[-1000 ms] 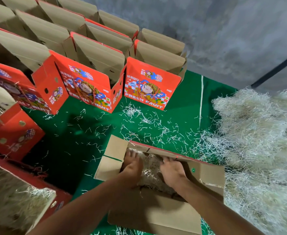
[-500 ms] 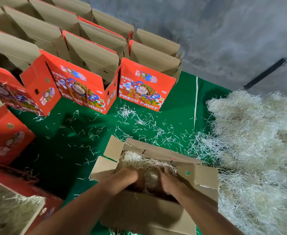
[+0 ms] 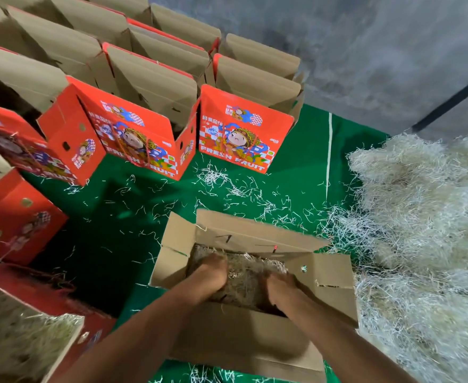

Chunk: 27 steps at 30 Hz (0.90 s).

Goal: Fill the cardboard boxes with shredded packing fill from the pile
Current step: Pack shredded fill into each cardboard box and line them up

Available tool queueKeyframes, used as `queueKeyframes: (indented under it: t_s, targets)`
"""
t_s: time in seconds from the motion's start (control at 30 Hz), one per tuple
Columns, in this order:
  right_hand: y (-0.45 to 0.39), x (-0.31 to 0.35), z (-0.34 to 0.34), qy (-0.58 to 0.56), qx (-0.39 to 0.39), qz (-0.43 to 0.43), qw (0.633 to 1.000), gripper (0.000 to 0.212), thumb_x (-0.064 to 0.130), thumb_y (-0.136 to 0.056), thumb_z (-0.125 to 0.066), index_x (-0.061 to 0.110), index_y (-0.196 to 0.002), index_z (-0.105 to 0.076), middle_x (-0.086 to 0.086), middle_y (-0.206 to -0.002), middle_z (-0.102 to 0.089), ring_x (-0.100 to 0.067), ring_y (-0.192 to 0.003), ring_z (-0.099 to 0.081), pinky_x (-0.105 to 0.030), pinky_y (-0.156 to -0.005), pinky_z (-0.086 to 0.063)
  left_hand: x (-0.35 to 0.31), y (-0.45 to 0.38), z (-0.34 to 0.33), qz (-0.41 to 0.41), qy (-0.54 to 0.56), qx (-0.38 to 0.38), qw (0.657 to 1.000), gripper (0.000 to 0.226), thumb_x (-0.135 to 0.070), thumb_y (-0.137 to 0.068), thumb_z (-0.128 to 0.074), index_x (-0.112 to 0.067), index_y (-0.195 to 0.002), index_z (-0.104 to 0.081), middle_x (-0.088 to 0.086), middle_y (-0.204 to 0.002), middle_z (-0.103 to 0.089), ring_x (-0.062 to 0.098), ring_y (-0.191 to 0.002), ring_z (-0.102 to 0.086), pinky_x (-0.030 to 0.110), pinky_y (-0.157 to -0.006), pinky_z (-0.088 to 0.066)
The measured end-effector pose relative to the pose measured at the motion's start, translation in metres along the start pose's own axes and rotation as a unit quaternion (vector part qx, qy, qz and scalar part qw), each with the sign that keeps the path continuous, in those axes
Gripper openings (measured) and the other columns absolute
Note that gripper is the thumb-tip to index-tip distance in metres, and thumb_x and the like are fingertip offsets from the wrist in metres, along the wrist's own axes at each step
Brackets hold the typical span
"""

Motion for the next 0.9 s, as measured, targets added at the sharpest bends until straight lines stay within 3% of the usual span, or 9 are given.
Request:
queueKeyframes:
  t_s: [0.13,0.23,0.37,0.47,0.53,0.6,0.67,0.77,0.9]
  targets:
    - [-0.001,0.0,0.006,-0.065,0.023,0.045,0.997,0.061,-0.009,-0.091,-0.05,0.011,-0.148,-0.044,-0.017,-0.142,-0.05,-0.031,-0.121,-0.056,-0.037,-0.093,-0.048,0.01,0.001,0.006,-0.015,0.068,0.027,0.997,0.035,-0.012,-0.102,-0.048,-0.006,-0.136,-0.052,0.015,-0.135,-0.059,0.028,-0.12,-0.06,0.036,-0.098,-0.047]
    - [0.006,0.004,0.038,-0.002,-0.093,0.055,0.994,0.03,0.005,-0.087,-0.058,0.01,-0.116,-0.066,-0.009,-0.117,-0.068,-0.027,-0.105,-0.065,-0.034,-0.081,-0.053,0.008,0.001,0.012,-0.019,0.065,-0.028,0.997,0.032,-0.005,-0.097,-0.05,-0.004,-0.128,-0.059,0.015,-0.124,-0.065,0.028,-0.11,-0.064,0.034,-0.088,-0.049]
    - [0.005,0.027,0.052,-0.022,-0.211,0.149,0.966,0.033,0.012,-0.089,-0.063,0.013,-0.122,-0.06,-0.008,-0.128,-0.06,-0.028,-0.115,-0.059,-0.04,-0.097,-0.051,0.007,-0.001,0.02,0.019,0.05,-0.06,0.997,0.034,-0.009,-0.098,-0.052,-0.003,-0.131,-0.058,0.018,-0.132,-0.06,0.033,-0.12,-0.058,0.038,-0.1,-0.045]
    - [-0.01,0.033,0.034,-0.102,-0.121,0.113,0.981,0.043,0.027,-0.098,-0.057,0.015,-0.139,-0.051,-0.013,-0.143,-0.05,-0.032,-0.126,-0.052,-0.047,-0.104,-0.046,0.018,0.0,0.0,0.021,0.02,0.028,0.999,0.04,-0.019,-0.102,-0.049,-0.004,-0.139,-0.052,0.015,-0.144,-0.052,0.03,-0.131,-0.051,0.036,-0.108,-0.043]
    - [-0.019,0.036,0.021,-0.052,-0.052,0.105,0.992,0.067,0.029,-0.096,-0.061,0.017,-0.154,-0.031,-0.01,-0.161,-0.029,-0.033,-0.142,-0.039,-0.048,-0.114,-0.037,0.021,0.002,-0.007,-0.006,0.022,0.049,0.999,0.038,-0.018,-0.1,-0.05,-0.001,-0.134,-0.057,0.016,-0.137,-0.059,0.03,-0.124,-0.058,0.032,-0.092,-0.053]
    - [-0.021,0.036,0.017,-0.051,-0.05,0.116,0.991,0.085,0.019,-0.09,-0.069,0.022,-0.159,-0.019,-0.007,-0.164,-0.021,-0.034,-0.145,-0.033,-0.049,-0.116,-0.035,0.019,0.006,-0.009,-0.006,0.043,0.074,0.996,0.04,-0.021,-0.097,-0.057,-0.004,-0.132,-0.059,0.014,-0.135,-0.06,0.029,-0.122,-0.059,0.028,-0.085,-0.055]
    - [-0.018,0.029,0.018,-0.125,-0.073,0.101,0.984,0.092,-0.002,-0.083,-0.068,0.026,-0.158,-0.022,-0.002,-0.161,-0.03,-0.032,-0.143,-0.038,-0.045,-0.117,-0.035,0.016,0.008,-0.004,0.011,0.053,0.064,0.996,0.047,-0.025,-0.092,-0.066,-0.008,-0.135,-0.057,0.014,-0.138,-0.056,0.03,-0.126,-0.055,0.035,-0.102,-0.048]
    - [-0.018,0.022,0.016,-0.163,-0.122,0.1,0.974,0.061,-0.001,-0.084,-0.063,0.025,-0.139,-0.053,0.001,-0.137,-0.059,-0.025,-0.127,-0.055,-0.034,-0.102,-0.043,0.011,0.006,0.001,-0.004,0.086,0.003,0.996,0.035,-0.015,-0.094,-0.061,-0.005,-0.128,-0.061,0.017,-0.13,-0.062,0.03,-0.117,-0.061,0.038,-0.1,-0.048]
    - [-0.007,0.036,-0.013,-0.18,0.029,0.173,0.968,0.031,0.024,-0.101,-0.057,0.018,-0.13,-0.066,-0.006,-0.135,-0.063,-0.015,-0.111,-0.057,-0.023,-0.094,-0.043,0.015,0.014,-0.018,-0.026,0.088,0.118,0.989,0.036,-0.023,-0.094,-0.061,-0.005,-0.125,-0.062,0.014,-0.125,-0.063,0.029,-0.113,-0.062,0.038,-0.093,-0.051]
Point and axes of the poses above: each hand's wrist, its own y-axis away from the middle knuckle, its own z-axis out of the back of the hand, x = y × z, the point moved 5 cm from there along -y, towards the middle knuckle
